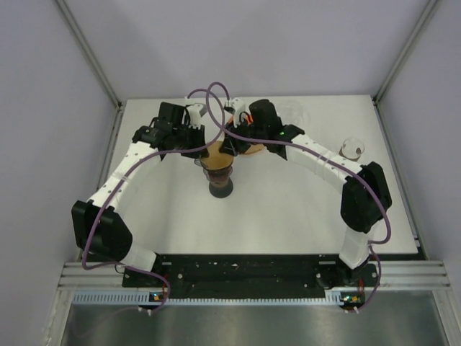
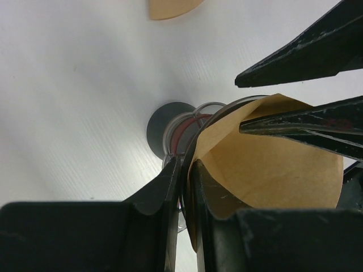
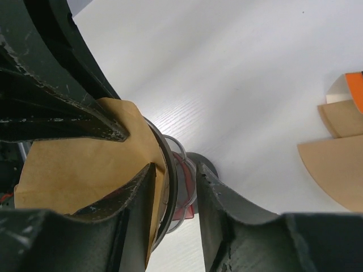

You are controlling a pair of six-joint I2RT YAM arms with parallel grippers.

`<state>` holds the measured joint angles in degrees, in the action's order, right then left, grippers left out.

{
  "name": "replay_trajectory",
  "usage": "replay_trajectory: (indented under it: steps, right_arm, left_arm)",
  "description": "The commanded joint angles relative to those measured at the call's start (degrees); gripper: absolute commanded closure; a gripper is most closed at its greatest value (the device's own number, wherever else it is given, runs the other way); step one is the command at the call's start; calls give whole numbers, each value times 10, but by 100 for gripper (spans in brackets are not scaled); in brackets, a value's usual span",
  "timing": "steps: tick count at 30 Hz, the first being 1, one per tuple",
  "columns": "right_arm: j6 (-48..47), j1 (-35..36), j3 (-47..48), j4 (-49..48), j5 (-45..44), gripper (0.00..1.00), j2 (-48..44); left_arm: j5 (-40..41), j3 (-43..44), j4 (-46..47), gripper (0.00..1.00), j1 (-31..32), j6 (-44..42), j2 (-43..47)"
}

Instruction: Place the coffee filter in the dripper

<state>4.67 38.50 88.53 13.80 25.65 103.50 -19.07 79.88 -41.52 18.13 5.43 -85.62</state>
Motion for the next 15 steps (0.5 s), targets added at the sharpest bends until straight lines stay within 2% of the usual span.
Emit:
replay_trajectory:
  steps: [1, 6, 8, 15]
  right_arm:
    - [-6, 3, 31, 1, 26, 68, 10]
    - [-19, 3, 27, 1, 33, 83, 8]
    - [-25, 4, 23, 1, 33, 85, 9]
    - [-43, 12, 20, 1, 31, 86, 6]
  left_arm:
    - [-4, 9, 16, 81, 3, -11, 18]
    - [-5, 11, 16, 81, 3, -10, 16]
    - [-10, 12, 16, 81, 3, -10, 15]
    - [-23, 33, 14, 61, 3, -13, 14]
